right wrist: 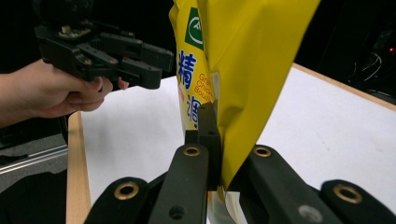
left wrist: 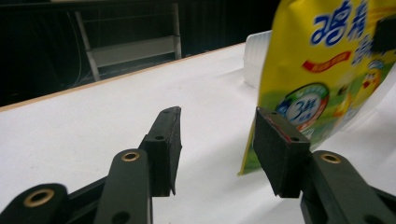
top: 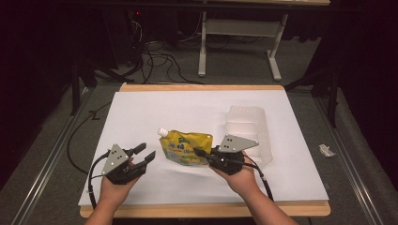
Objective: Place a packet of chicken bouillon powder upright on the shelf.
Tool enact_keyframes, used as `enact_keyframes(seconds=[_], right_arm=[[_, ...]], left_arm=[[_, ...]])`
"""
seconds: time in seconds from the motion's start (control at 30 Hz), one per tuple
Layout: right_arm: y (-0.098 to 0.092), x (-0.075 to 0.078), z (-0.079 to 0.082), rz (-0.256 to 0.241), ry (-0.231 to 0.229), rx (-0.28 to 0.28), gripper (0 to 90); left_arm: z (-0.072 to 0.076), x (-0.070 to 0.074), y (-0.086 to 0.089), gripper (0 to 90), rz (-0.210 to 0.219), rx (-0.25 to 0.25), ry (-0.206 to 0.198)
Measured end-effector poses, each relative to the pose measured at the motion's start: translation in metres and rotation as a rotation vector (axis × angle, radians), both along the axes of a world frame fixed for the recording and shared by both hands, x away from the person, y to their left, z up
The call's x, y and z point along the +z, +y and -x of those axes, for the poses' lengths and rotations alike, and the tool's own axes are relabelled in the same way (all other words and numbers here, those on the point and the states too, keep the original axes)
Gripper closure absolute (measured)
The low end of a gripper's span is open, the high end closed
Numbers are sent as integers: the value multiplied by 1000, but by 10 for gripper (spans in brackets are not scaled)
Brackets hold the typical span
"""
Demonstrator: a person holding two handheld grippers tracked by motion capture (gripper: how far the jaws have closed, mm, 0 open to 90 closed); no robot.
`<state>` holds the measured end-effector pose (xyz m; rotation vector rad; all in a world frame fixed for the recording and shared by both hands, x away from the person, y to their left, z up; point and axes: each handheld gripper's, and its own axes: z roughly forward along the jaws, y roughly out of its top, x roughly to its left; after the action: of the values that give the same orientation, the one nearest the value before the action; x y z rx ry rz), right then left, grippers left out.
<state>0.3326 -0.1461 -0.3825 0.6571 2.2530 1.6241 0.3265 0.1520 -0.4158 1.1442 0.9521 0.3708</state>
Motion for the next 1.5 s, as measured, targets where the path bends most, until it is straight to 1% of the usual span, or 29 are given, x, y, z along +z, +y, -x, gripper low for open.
enact_keyframes(seconds=[0.13,0.17,0.4,0.47,0.57,0.6,0.83,0.87,1.13,1.23,1.5], right_arm=[[-10,7,2,-11,-19,-10,900],[-10,7,2,-11,-19,-10,900],[-26,17,5,-38,-39,-35,900],[-32,20,6,-34,-54,-41,900],[-36,22,6,-39,-62,-44,900],[-38,23,7,-44,-58,-52,900],[-52,32,8,-70,-79,-72,900],[-54,33,9,-75,-74,-78,900],[-72,41,8,-88,-86,-113,900],[-79,43,7,-101,-91,-119,900],[-99,49,7,-117,-99,-169,900]], left_arm=[[-1,0,1,523,4,6,5],[-1,-1,0,523,1,5,5],[-1,-3,-1,520,-17,1,9],[-1,-3,-2,518,-19,1,9],[-2,-4,-2,518,-23,-2,15],[-2,-4,-2,518,-22,-2,15],[-2,-5,-3,517,-27,-4,15],[-2,-5,-3,517,-28,-5,15],[-2,-5,-4,516,-29,-8,19],[-2,-6,-5,516,-36,-11,20],[-1,-7,-6,516,-38,-14,21]])
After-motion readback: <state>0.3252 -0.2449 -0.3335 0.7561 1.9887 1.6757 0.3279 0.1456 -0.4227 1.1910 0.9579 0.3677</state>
